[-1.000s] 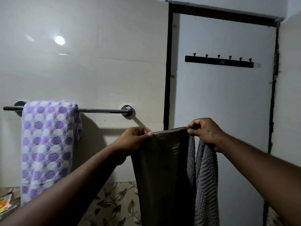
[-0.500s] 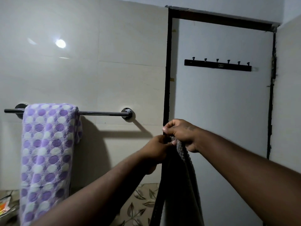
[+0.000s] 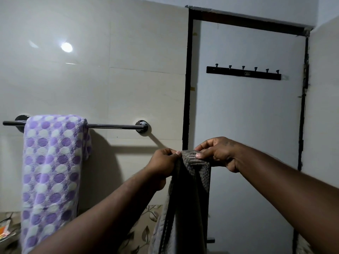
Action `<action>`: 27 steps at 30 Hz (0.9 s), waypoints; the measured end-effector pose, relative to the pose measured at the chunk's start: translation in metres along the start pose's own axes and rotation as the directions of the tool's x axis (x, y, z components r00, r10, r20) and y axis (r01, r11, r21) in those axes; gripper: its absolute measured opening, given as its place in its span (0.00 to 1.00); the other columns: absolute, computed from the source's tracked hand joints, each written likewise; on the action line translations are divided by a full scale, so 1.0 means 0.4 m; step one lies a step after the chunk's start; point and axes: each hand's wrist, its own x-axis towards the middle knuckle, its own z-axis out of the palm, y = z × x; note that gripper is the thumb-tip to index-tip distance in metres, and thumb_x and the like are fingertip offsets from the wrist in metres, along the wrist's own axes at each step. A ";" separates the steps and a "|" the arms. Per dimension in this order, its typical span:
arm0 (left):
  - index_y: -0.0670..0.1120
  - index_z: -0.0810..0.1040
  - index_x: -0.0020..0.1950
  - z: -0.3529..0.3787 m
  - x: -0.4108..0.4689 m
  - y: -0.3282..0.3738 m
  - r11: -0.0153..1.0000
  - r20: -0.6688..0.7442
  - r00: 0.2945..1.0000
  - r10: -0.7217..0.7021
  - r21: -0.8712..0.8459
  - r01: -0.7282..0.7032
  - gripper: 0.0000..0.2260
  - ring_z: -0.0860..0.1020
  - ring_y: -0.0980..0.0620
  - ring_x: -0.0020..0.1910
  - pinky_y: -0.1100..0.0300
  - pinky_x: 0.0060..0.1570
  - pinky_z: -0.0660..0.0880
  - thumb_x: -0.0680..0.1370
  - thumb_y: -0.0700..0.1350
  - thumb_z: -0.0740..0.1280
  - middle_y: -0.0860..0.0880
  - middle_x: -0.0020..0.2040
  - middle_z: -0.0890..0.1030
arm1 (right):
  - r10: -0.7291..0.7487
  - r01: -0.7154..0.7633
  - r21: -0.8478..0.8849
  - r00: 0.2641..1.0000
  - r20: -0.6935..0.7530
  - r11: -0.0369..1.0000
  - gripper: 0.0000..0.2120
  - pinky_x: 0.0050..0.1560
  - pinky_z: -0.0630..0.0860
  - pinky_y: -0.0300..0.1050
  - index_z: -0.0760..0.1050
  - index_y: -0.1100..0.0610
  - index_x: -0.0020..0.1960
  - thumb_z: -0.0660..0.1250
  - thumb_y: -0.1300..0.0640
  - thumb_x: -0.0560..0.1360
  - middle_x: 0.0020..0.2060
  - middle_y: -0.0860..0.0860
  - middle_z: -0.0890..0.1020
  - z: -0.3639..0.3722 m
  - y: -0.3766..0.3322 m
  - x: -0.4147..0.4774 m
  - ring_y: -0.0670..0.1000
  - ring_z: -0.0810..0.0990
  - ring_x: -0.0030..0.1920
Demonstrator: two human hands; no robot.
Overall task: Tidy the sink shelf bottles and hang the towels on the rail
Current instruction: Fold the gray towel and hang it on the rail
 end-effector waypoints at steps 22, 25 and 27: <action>0.39 0.78 0.49 -0.010 0.010 -0.005 0.991 -0.090 0.993 -0.073 -0.122 0.062 0.08 0.78 0.49 0.27 0.62 0.26 0.75 0.77 0.27 0.67 0.38 0.37 0.81 | -0.448 0.347 -0.528 0.891 -0.073 0.775 0.10 0.50 0.82 0.49 0.79 0.49 0.50 0.75 0.54 0.70 0.45 0.45 0.88 0.164 0.001 -0.057 0.46 0.85 0.46; 0.33 0.78 0.58 -0.010 0.017 -0.008 0.984 -0.101 0.991 -0.087 -0.165 0.069 0.11 0.80 0.45 0.34 0.58 0.31 0.79 0.77 0.26 0.67 0.33 0.46 0.81 | -0.468 0.367 -0.579 0.883 -0.030 0.728 0.17 0.52 0.82 0.50 0.78 0.49 0.54 0.76 0.57 0.67 0.51 0.47 0.87 0.166 0.013 -0.064 0.49 0.85 0.50; 0.29 0.77 0.61 -0.010 0.023 -0.015 0.975 -0.097 0.990 -0.101 -0.208 0.079 0.13 0.81 0.41 0.41 0.53 0.40 0.80 0.76 0.25 0.66 0.29 0.51 0.81 | -0.513 0.375 -0.634 0.858 -0.040 0.676 0.15 0.52 0.82 0.50 0.78 0.48 0.54 0.75 0.57 0.70 0.50 0.48 0.87 0.170 0.025 -0.065 0.50 0.85 0.51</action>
